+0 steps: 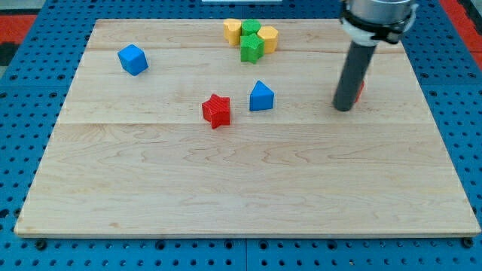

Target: Move the red star close to the blue triangle

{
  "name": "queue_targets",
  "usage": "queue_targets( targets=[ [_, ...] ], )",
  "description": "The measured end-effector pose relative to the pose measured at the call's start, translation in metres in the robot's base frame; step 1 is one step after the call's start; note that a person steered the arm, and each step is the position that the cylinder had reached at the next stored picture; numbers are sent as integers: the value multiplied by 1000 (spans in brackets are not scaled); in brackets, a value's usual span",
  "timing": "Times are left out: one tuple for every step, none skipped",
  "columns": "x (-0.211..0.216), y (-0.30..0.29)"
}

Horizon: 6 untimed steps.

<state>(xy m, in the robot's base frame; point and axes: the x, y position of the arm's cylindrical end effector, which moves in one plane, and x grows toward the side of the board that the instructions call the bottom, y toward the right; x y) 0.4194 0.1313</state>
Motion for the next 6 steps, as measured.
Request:
queue_targets(
  targets=[
    [34,-63],
    [41,-158],
    [22,-214],
    [0,-174],
    [-19,-143],
    [-24,-135]
  ],
)
